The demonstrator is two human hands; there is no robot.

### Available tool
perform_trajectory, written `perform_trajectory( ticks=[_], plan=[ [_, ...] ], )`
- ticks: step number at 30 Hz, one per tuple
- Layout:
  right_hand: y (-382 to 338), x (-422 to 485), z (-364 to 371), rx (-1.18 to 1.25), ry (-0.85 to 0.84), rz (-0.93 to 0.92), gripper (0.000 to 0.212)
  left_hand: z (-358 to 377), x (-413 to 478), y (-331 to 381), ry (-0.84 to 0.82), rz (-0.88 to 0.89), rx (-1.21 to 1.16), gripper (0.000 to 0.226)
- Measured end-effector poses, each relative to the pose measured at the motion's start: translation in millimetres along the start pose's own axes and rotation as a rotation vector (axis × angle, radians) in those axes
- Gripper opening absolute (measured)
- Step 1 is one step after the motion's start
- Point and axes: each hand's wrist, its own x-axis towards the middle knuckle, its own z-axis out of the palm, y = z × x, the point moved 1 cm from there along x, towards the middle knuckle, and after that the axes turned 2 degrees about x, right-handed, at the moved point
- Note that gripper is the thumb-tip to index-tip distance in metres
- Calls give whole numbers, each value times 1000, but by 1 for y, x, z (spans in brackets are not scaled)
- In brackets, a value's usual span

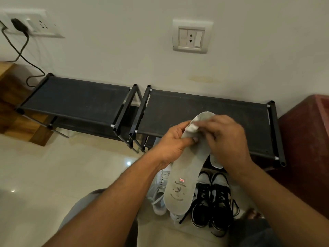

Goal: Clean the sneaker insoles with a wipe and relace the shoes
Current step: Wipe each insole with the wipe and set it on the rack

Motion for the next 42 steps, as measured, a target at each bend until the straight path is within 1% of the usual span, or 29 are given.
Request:
perform_trajectory(
  ticks=[1, 2, 3, 4, 5, 6, 7, 9, 10, 11, 13, 14, 15, 18, 19, 22, 23, 24, 26, 27, 28, 30, 31, 32, 35, 36, 39, 40, 42],
  plan=[
    [-9, -5, 4, 16, -46, -77, 29, 0, 0, 0, -5, 19, 1, 56],
    [-10, -6, 5, 23, -56, -104, 28, 1, 0, 0, -11, 30, 0, 63],
    [-2, -3, 4, 19, -31, -62, 27, 2, 1, 1, -16, 31, -4, 66],
    [9, 3, 1, 9, 25, 27, 26, 2, 1, 2, -16, 28, -7, 67],
    [18, 8, -3, 2, 72, 111, 25, 2, 1, 2, -15, 20, -11, 65],
    [21, 10, -5, 0, 98, 148, 25, 2, 0, 3, -15, 13, -11, 62],
    [16, 9, -4, 2, 96, 132, 26, 2, 0, 3, -16, 6, -1, 56],
    [-9, -2, 2, 25, 11, -16, 28, 0, -1, -1, -15, 5, 31, 46],
    [-11, -5, 3, 36, -5, -68, 28, 0, -1, -2, -13, 4, 37, 46],
    [-5, -4, 2, 35, 5, -45, 26, 1, 0, -2, -14, -3, 34, 49],
    [14, 7, -6, 26, 97, 125, 22, 1, 1, 0, -28, -7, 18, 56],
    [18, 10, -8, 24, 125, 166, 20, 1, 0, 2, -35, -3, 13, 58],
    [15, 9, -8, 25, 125, 144, 21, 1, 0, 2, -34, 0, 11, 58],
    [-16, -8, 5, 71, 1, -109, 25, 0, 0, -1, 0, 14, 21, 60],
    [-12, -8, 5, 88, 0, -115, 27, 0, 1, -2, 2, 12, 25, 61],
    [20, 8, -5, 126, 154, 141, 25, 3, 2, -1, -20, -7, 20, 64],
    [22, 9, -7, 135, 180, 176, 23, 3, 2, 0, -28, -10, 17, 64],
    [16, 8, -6, 133, 176, 160, 22, 3, 1, 1, -30, -11, 13, 63],
    [-7, -3, 2, 130, 84, -2, 22, 2, 0, 0, -14, -7, 13, 63],
    [-7, -6, 4, 131, 54, -50, 22, 1, 0, -1, -6, -3, 17, 64],
    [-1, -3, 3, 130, 47, -19, 23, 1, 0, -1, -7, -5, 21, 64],
    [19, 8, -2, 126, 119, 179, 25, 1, 0, 0, -25, -12, 18, 64],
    [23, 11, -4, 117, 142, 232, 25, 1, 0, 1, -32, -12, 11, 64],
    [18, 11, -4, 109, 144, 220, 24, 1, 1, 2, -32, -10, 3, 64],
    [-8, -3, 5, 133, 50, 1, 21, 1, 0, 1, -5, 3, -22, 64],
    [-4, -3, 5, 150, 51, 6, 20, 1, 0, 1, -3, 2, -20, 64],
    [21, 9, -4, 175, 164, 238, 22, 2, 1, 2, -1, -6, -11, 63],
    [22, 10, -5, 182, 167, 248, 23, 2, 1, 3, -2, -3, -17, 63],
    [9, 3, -1, 185, 87, 134, 22, 2, 0, 3, 8, 3, -34, 63]
  ],
)
